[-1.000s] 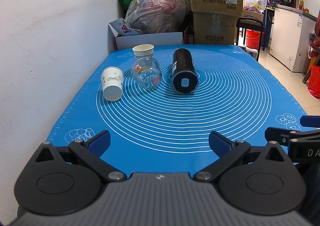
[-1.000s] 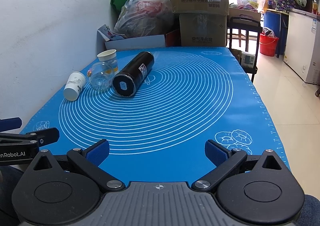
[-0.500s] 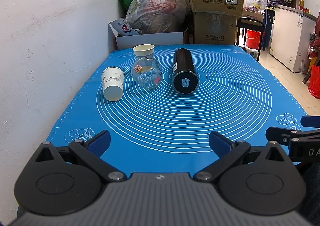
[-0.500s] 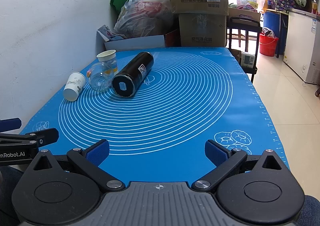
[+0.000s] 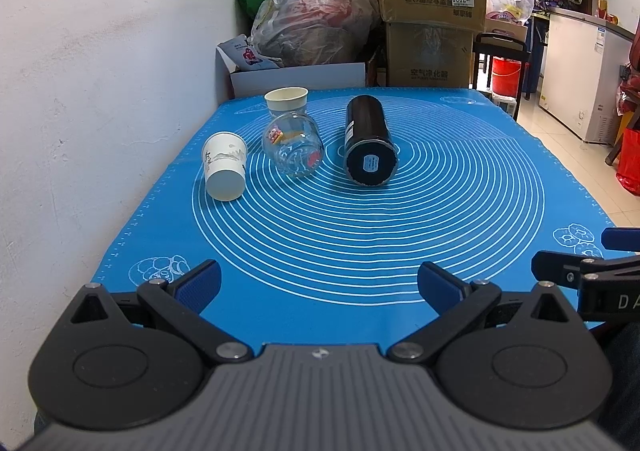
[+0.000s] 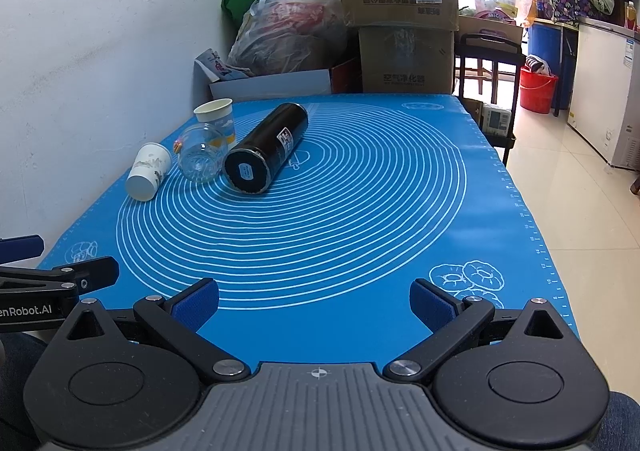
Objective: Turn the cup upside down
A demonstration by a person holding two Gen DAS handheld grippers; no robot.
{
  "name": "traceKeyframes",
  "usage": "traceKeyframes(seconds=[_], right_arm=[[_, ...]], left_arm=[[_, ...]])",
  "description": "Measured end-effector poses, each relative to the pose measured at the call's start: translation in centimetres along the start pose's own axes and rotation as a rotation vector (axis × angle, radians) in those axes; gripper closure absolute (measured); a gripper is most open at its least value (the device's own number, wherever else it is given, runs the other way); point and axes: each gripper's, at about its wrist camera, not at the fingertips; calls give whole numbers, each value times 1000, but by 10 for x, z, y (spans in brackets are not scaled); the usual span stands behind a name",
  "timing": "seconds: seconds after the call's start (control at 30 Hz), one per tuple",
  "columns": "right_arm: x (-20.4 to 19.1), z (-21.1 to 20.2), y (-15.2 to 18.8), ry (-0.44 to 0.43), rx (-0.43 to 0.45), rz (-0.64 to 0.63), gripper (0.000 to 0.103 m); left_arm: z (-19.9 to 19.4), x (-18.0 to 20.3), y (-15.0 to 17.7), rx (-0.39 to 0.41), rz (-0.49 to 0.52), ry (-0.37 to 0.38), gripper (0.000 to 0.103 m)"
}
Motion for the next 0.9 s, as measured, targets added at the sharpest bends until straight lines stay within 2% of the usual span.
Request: traceKeyframes(seconds=[0.57,0.9], right_arm=[[0,4,-4,-4,3,-15,0],[7,14,-18,19,26,-19,0]], left_arm=[[5,-1,-2,3,-5,-8,0],[39,-13,-44,46,-1,-74,0]])
Point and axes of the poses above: each gripper's, at about its wrist camera, not at the fingertips, and z roughly the way its jaws point, x to its right, y to its underside, and after that the axes turned 12 degrees about -x, right-handed
